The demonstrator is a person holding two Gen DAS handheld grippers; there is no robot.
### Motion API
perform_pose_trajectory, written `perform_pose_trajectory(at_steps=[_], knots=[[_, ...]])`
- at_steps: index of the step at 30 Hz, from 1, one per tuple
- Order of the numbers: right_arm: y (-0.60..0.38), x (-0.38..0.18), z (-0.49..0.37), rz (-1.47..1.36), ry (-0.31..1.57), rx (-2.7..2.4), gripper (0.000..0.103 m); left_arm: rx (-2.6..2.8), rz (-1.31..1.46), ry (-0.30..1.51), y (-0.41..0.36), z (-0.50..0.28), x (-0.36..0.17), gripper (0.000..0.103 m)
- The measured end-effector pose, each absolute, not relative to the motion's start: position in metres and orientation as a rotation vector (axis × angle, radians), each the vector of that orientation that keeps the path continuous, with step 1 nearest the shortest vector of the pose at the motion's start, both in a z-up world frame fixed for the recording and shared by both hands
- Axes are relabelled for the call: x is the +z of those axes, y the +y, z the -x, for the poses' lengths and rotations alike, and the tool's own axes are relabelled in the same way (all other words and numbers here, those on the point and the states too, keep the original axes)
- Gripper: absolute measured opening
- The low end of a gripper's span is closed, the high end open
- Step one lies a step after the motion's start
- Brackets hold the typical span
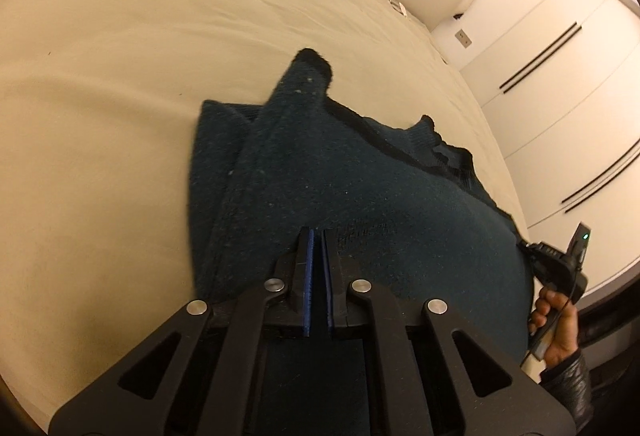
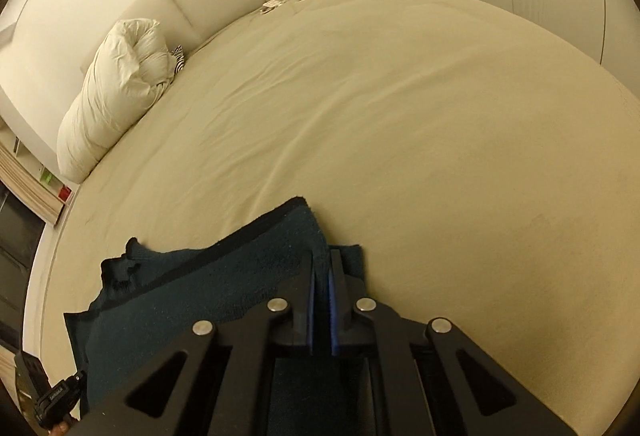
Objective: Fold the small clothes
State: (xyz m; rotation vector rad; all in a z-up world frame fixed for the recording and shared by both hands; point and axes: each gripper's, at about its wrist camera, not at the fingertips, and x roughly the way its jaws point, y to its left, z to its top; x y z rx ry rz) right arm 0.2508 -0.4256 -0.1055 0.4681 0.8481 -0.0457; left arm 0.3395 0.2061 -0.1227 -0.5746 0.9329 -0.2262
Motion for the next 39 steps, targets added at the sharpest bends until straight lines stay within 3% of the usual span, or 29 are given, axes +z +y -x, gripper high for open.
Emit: perform_pose_trajectory(at_steps=[5, 6, 8, 10, 15, 20, 21, 23, 27, 30, 32, 34, 39], knots=[[-0.431, -0.099, -0.240, -0.534, 0.820, -0.057, 0.008, -0.213, 0.661, 0.927, 0.220, -0.329, -0.127, 0.006], [-0.428, -0.095, -0.237, -0.531, 0.815, -0.074, 0.012, -0.199, 0.676, 0.930, 0.221, -0.329, -0.126, 0.006], [-0.422, -0.077, -0.223, -0.511, 0.763, -0.094, 0.033, -0.159, 0.662, 0.912, 0.224, -0.321, -0.106, 0.006], [-0.405, -0.062, -0.214, -0.516, 0.707, -0.014, 0.042, -0.172, 0.617, 0.860, 0.220, -0.320, -0.083, 0.006], [-0.328, -0.058, -0.231, -0.443, 0.762, 0.287, 0.042, -0.210, 0.529, 0.811, 0.191, -0.366, -0.060, 0.006], [-0.310, -0.103, -0.259, -0.519, 0.864, 0.358, 0.041, -0.064, 0.529, 0.921, 0.210, -0.404, -0.110, 0.006], [-0.315, -0.109, -0.259, -0.557, 0.853, 0.367, 0.038, -0.091, 0.582, 0.908, 0.219, -0.400, -0.121, 0.006], [-0.339, -0.119, -0.262, -0.655, 0.818, 0.355, 0.019, -0.123, 0.666, 0.881, 0.238, -0.388, -0.130, 0.006], [-0.398, -0.125, -0.251, -0.791, 0.743, 0.202, 0.015, -0.108, 0.637, 0.883, 0.242, -0.383, -0.126, 0.006], [-0.416, -0.110, -0.234, -0.786, 0.725, 0.088, 0.020, -0.072, 0.616, 0.867, 0.242, -0.373, -0.117, 0.006], [-0.409, -0.090, -0.211, -0.745, 0.704, 0.109, 0.033, -0.038, 0.539, 0.841, 0.235, -0.354, -0.099, 0.006], [-0.385, -0.079, -0.189, -0.762, 0.689, 0.239, 0.039, -0.063, 0.511, 0.799, 0.221, -0.329, -0.079, 0.006], [-0.284, -0.086, -0.152, -0.719, 0.779, 0.622, 0.045, -0.142, 0.394, 0.815, 0.169, -0.290, -0.074, 0.006]])
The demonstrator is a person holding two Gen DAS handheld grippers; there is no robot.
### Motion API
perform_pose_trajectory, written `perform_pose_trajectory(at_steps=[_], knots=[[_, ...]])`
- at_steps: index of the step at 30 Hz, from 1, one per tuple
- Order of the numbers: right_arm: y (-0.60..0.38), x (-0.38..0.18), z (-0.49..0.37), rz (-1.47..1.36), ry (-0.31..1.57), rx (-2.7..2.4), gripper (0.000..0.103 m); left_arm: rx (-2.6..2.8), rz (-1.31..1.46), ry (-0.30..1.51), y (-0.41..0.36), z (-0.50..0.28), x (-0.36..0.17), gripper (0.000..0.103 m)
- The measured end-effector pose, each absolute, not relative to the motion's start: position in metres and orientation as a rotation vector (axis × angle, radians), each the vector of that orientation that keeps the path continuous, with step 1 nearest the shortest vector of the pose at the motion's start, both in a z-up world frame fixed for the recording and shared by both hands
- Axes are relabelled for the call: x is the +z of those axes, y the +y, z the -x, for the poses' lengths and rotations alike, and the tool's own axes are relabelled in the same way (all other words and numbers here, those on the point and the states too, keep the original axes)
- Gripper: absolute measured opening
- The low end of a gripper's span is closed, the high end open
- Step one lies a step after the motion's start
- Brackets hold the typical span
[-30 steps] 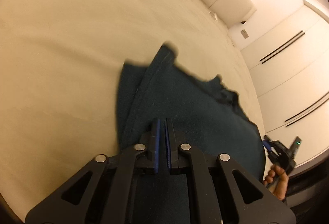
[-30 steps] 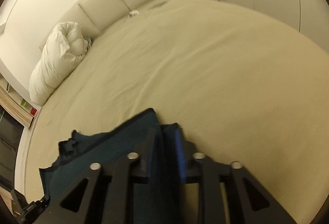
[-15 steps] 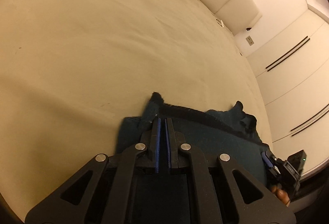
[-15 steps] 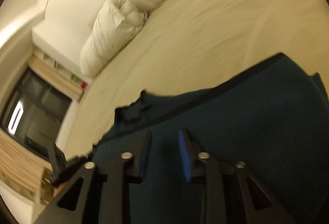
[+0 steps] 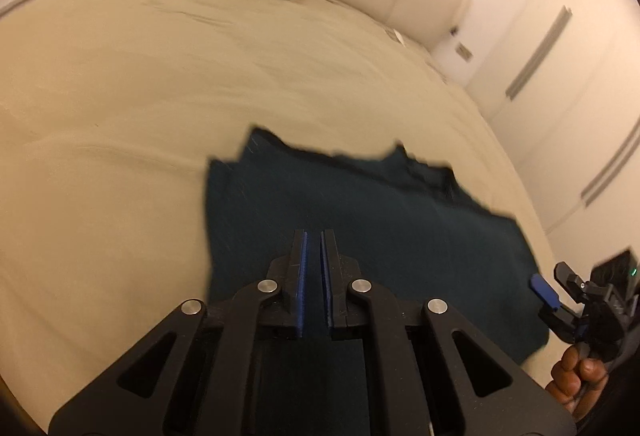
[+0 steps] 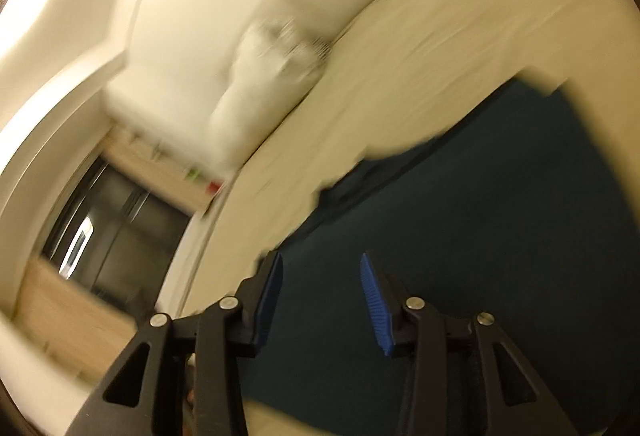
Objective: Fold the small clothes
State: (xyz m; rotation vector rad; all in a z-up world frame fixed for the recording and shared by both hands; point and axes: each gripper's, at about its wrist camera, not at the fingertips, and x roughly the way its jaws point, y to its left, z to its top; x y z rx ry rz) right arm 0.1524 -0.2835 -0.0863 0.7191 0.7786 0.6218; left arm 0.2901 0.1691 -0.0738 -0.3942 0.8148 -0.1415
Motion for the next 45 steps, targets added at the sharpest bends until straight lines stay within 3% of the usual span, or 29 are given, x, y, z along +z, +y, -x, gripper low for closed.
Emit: perform_pose_trajectory(at_steps=[4, 5, 7, 15, 20, 24, 28, 30, 31, 32, 34, 37, 39, 40, 41, 43, 44, 45], knots=[[-0.249, -0.128, -0.142, -0.655, 0.908, 0.628, 0.043, -0.158, 0.332, 0.902, 0.148, -0.274, -0.111, 0.006], [-0.258, -0.135, -0.141, -0.667, 0.911, 0.605, 0.028, -0.167, 0.344, 0.885, 0.153, -0.270, -0.114, 0.006], [-0.292, -0.139, -0.137, -0.743, 0.888, 0.536, 0.020, -0.176, 0.364, 0.889, 0.158, -0.271, -0.116, 0.006], [-0.431, -0.125, -0.095, -0.887, 0.721, 0.167, 0.021, -0.168, 0.417, 0.872, 0.185, -0.248, -0.116, 0.006], [-0.430, -0.093, -0.074, -0.910, 0.662, 0.193, 0.039, -0.150, 0.499, 0.861, 0.208, -0.224, -0.107, 0.006], [-0.345, -0.067, -0.090, -0.797, 0.705, 0.459, 0.052, -0.143, 0.495, 0.809, 0.214, -0.205, -0.082, 0.006], [-0.266, -0.085, -0.117, -0.714, 0.829, 0.603, 0.062, -0.121, 0.476, 0.849, 0.214, -0.208, -0.084, 0.006], [-0.258, -0.109, -0.131, -0.742, 0.912, 0.575, 0.063, -0.129, 0.530, 0.906, 0.219, -0.217, -0.102, 0.006], [-0.264, -0.125, -0.136, -0.769, 0.952, 0.547, 0.059, -0.152, 0.580, 0.912, 0.225, -0.216, -0.110, 0.006], [-0.270, -0.131, -0.132, -0.784, 0.955, 0.541, 0.041, -0.168, 0.608, 0.901, 0.230, -0.213, -0.111, 0.006], [-0.298, -0.138, -0.126, -0.843, 0.935, 0.509, 0.030, -0.173, 0.615, 0.901, 0.235, -0.209, -0.110, 0.006], [-0.332, -0.134, -0.116, -0.860, 0.868, 0.369, 0.030, -0.156, 0.680, 0.874, 0.252, -0.199, -0.104, 0.006], [-0.357, -0.128, -0.104, -0.895, 0.830, 0.292, 0.041, -0.122, 0.744, 0.851, 0.268, -0.189, -0.100, 0.007], [-0.366, -0.122, -0.097, -0.909, 0.804, 0.274, 0.056, -0.118, 0.763, 0.847, 0.273, -0.190, -0.100, 0.008], [-0.372, -0.114, -0.091, -0.916, 0.775, 0.272, 0.066, -0.135, 0.799, 0.849, 0.281, -0.190, -0.100, 0.011], [-0.369, -0.109, -0.087, -0.917, 0.770, 0.306, 0.068, -0.171, 0.850, 0.877, 0.291, -0.196, -0.099, 0.021], [-0.366, -0.105, -0.087, -0.920, 0.783, 0.338, 0.068, -0.206, 0.879, 0.893, 0.297, -0.203, -0.096, 0.032], [-0.365, -0.103, -0.082, -0.918, 0.788, 0.362, 0.068, -0.230, 0.895, 0.884, 0.300, -0.207, -0.091, 0.056]])
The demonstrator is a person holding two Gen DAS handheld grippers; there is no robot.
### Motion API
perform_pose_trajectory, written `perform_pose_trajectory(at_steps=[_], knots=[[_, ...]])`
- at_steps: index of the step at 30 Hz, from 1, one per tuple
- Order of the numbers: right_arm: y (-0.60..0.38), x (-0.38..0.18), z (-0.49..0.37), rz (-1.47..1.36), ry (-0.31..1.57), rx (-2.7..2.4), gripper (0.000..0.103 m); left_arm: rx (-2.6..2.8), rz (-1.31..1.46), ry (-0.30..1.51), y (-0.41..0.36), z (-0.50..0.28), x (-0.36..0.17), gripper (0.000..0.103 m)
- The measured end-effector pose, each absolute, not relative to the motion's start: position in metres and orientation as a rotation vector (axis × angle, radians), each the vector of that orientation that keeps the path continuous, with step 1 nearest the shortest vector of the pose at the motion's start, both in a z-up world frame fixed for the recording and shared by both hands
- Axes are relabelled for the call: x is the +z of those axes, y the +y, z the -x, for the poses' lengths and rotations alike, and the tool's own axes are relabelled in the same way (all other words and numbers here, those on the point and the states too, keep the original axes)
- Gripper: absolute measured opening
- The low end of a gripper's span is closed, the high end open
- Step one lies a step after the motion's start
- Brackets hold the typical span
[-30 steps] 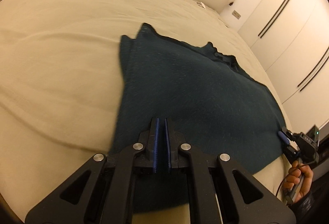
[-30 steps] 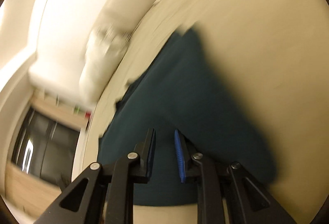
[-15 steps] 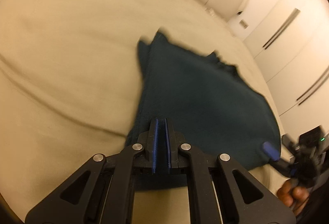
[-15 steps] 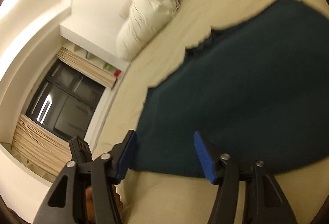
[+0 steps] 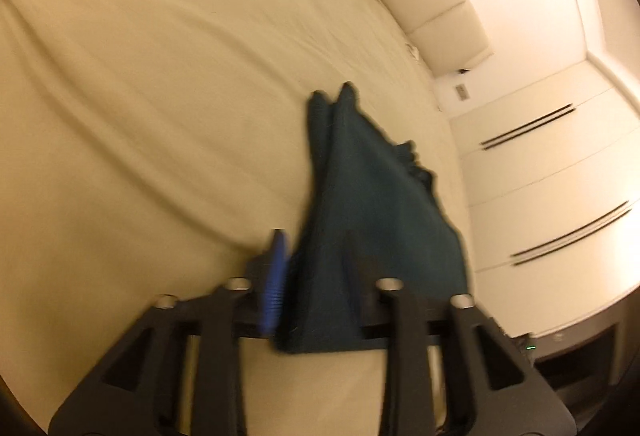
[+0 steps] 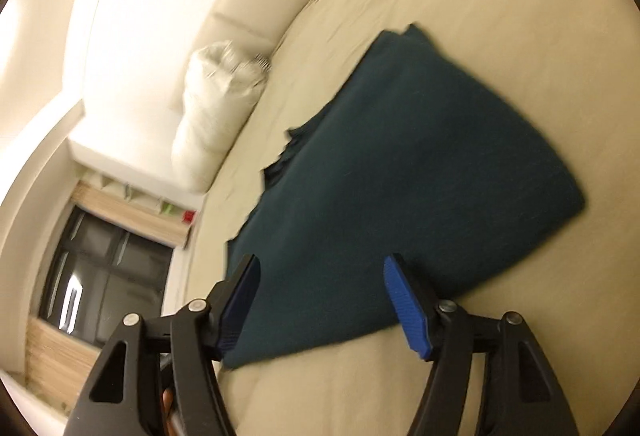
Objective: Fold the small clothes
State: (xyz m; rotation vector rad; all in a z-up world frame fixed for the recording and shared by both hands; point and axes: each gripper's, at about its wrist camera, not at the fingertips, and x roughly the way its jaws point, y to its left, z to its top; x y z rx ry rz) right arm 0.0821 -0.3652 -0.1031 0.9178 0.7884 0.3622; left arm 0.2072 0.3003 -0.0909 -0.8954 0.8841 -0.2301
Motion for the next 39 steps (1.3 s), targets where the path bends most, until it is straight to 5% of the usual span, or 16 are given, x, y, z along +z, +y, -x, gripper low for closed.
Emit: perform_pose_trajectory(at_steps=[2, 3, 9, 16, 20, 32, 36, 39], knots=[[-0.357, -0.099, -0.085, -0.910, 0.788, 0.414, 0.068, -0.289, 0.922, 0.841, 0.308, -0.217, -0.077, 0.092], [-0.355, -0.099, -0.084, -0.912, 0.789, 0.432, 0.068, -0.310, 0.916, 0.847, 0.310, -0.225, -0.073, 0.096], [-0.330, -0.098, -0.103, -0.895, 0.820, 0.506, 0.068, -0.449, 0.850, 1.005, 0.297, -0.262, -0.090, 0.095], [-0.315, -0.098, -0.120, -0.863, 0.857, 0.537, 0.068, -0.487, 0.863, 1.095, 0.279, -0.276, -0.118, 0.085], [-0.307, -0.098, -0.124, -0.859, 0.862, 0.562, 0.068, -0.496, 0.860, 1.129, 0.288, -0.273, -0.125, 0.070], [-0.272, -0.100, -0.134, -0.818, 0.909, 0.629, 0.068, -0.666, 0.884, 1.182, 0.274, -0.268, -0.138, 0.068], [-0.257, -0.098, -0.144, -0.786, 0.931, 0.648, 0.068, -0.669, 0.934, 1.204, 0.274, -0.265, -0.147, 0.034], [-0.243, -0.095, -0.155, -0.765, 0.942, 0.666, 0.068, -0.646, 0.937, 1.210, 0.273, -0.263, -0.149, 0.027]])
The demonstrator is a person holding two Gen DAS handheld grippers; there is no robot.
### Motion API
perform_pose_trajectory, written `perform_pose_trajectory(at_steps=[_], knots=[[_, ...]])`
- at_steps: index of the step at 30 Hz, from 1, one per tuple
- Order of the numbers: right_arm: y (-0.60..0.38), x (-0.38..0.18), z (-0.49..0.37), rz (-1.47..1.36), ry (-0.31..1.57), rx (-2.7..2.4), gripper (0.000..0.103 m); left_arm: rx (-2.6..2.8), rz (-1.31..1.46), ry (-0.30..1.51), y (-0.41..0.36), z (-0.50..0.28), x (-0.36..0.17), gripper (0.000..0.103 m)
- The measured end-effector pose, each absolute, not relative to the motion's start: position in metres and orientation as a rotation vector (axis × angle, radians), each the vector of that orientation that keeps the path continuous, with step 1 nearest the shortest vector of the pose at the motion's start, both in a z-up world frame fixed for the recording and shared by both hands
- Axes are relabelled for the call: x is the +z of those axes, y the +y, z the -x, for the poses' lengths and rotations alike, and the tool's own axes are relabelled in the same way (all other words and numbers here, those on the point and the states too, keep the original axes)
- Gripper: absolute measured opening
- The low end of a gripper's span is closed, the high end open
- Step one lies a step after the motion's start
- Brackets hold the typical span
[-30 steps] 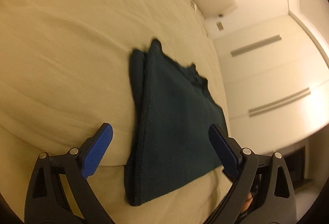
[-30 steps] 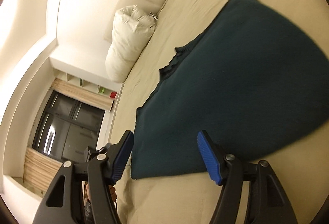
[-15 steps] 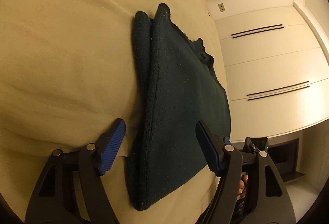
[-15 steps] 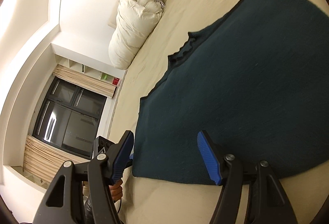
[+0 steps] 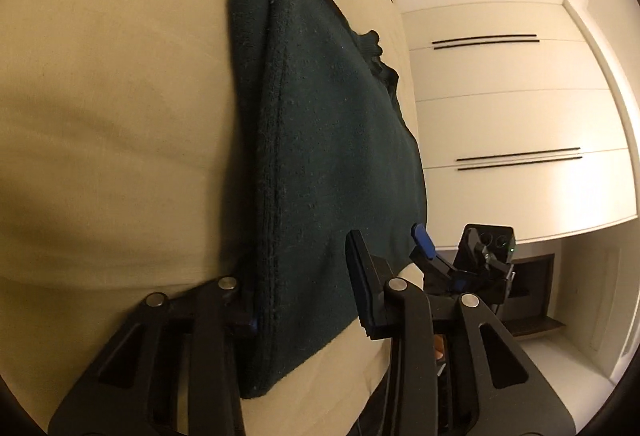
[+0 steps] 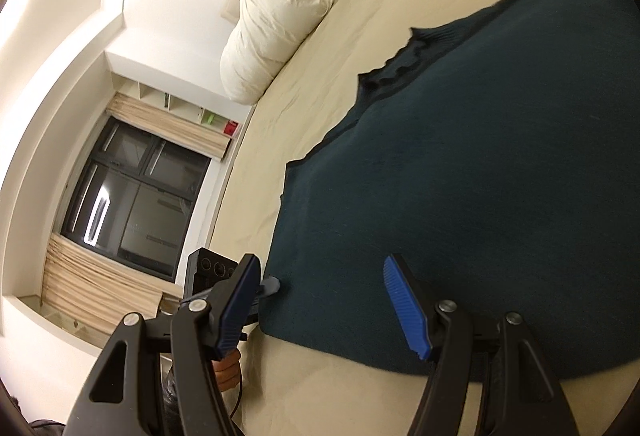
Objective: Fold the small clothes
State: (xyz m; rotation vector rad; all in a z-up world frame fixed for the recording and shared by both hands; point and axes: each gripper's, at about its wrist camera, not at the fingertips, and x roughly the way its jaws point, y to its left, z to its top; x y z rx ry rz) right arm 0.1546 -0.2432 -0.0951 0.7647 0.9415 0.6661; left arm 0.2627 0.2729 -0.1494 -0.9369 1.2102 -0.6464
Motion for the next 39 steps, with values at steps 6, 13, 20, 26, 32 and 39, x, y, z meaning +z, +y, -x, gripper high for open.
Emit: perform_pose_trajectory(at_steps=[6, 13, 20, 26, 32, 39], knots=[[-0.219, -0.106, -0.184, -0.722, 1.017, 0.672, 0.068, -0.610, 0.948, 1.183, 0.275, -0.255, -0.144, 0.015], [-0.213, -0.130, -0.194, -0.700, 1.078, 0.675, 0.067, -0.591, 0.955, 1.120, 0.267, -0.247, -0.116, 0.012], [-0.244, -0.118, -0.207, -0.806, 1.084, 0.732, 0.069, -0.608, 0.769, 1.050, 0.204, -0.257, -0.044, 0.012], [-0.302, -0.106, -0.235, -0.935, 1.009, 0.781, 0.075, -0.650, 0.550, 1.047, 0.099, -0.277, -0.020, 0.012], [-0.351, -0.117, -0.258, -1.049, 1.008, 0.804, 0.085, -0.644, 0.358, 1.122, 0.012, -0.281, -0.054, 0.012], [-0.348, -0.111, -0.266, -0.966, 1.027, 0.820, 0.096, -0.589, 0.137, 1.107, -0.027, -0.267, -0.055, 0.032]])
